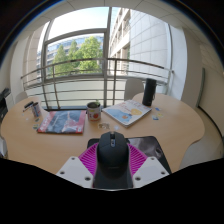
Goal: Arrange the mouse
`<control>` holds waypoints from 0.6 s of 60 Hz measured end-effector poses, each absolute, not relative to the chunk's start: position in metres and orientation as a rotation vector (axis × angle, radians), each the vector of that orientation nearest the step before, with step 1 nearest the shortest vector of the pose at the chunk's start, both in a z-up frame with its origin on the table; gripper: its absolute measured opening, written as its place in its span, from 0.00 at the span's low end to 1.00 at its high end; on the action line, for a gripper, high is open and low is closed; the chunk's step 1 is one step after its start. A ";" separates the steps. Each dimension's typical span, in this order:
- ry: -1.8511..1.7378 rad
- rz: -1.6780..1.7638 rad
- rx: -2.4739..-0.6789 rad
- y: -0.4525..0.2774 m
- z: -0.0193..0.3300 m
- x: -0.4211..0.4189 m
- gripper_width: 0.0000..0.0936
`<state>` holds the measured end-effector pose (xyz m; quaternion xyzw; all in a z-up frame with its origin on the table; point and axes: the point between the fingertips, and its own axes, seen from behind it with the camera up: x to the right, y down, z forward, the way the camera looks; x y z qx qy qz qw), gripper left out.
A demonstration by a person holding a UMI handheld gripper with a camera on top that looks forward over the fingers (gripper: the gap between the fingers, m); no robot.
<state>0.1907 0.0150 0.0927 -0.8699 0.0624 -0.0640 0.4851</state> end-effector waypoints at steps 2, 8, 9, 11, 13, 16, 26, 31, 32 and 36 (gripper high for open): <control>0.147 -0.154 -2.156 0.013 0.073 0.204 0.41; 0.158 -0.150 -2.220 0.010 0.020 0.235 0.41; 0.163 -0.148 -2.230 0.009 0.014 0.238 0.41; 0.170 -0.140 -2.250 0.006 0.004 0.243 0.43; 0.175 -0.133 -2.269 0.006 -0.007 0.246 0.47; 0.183 -0.104 -2.266 0.008 -0.012 0.246 0.51; 0.187 -0.103 -2.267 -0.001 0.004 0.246 0.92; 0.179 -0.126 -2.258 -0.017 0.027 0.243 0.90; 0.179 -0.129 -2.254 -0.021 0.032 0.242 0.91; 0.182 -0.140 -2.243 -0.040 0.055 0.236 0.90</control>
